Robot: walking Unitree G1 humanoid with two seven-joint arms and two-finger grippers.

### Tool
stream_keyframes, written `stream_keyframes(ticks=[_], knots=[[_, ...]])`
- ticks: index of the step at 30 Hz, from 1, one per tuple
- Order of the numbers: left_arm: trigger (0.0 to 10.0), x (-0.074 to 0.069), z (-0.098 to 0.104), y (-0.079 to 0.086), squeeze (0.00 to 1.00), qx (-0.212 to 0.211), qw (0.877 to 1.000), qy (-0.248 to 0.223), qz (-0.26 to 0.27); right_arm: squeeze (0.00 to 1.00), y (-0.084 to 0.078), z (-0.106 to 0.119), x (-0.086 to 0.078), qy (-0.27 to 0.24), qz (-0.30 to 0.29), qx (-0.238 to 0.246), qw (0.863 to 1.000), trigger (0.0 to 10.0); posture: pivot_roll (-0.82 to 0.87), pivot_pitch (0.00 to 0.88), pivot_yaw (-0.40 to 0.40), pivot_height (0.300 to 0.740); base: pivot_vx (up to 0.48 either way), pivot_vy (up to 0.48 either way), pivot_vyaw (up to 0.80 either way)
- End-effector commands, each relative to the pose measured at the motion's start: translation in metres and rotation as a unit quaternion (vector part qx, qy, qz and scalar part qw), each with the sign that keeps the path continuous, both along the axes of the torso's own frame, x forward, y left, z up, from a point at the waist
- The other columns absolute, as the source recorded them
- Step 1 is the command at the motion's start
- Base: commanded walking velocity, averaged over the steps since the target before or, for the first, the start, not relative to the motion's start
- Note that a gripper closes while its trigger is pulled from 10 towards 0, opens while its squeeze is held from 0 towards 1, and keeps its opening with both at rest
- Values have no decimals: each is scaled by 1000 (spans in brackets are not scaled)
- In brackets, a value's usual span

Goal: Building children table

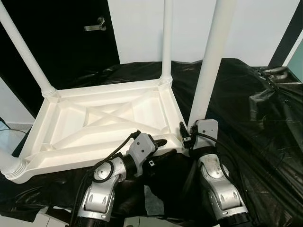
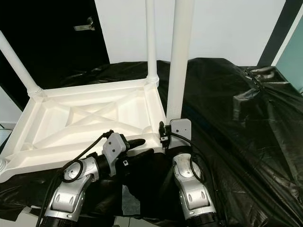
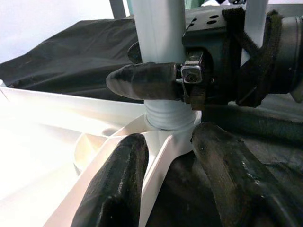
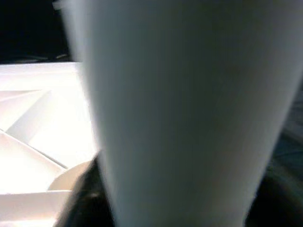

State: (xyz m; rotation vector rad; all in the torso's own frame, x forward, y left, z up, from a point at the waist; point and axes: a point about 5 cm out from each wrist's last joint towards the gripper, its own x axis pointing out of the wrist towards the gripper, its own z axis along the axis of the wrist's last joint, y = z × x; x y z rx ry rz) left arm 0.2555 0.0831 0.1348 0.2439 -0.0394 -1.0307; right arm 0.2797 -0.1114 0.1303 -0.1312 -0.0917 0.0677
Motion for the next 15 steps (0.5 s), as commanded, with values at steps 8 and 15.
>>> stream_keyframes(ticks=[8, 15], knots=[[10000, 6, 1, 7, 0, -7, 997, -9, 70, 1000, -13, 1, -4, -6, 67, -8, 998, 10000, 35, 0, 33, 740, 0, 0, 0], [10000, 4, -1, 8, 0, -5, 997, -5, 71, 1000, -28, 1, -8, 6, 195, -24, 980, 10000, 34, 0, 32, 740, 0, 0, 0]])
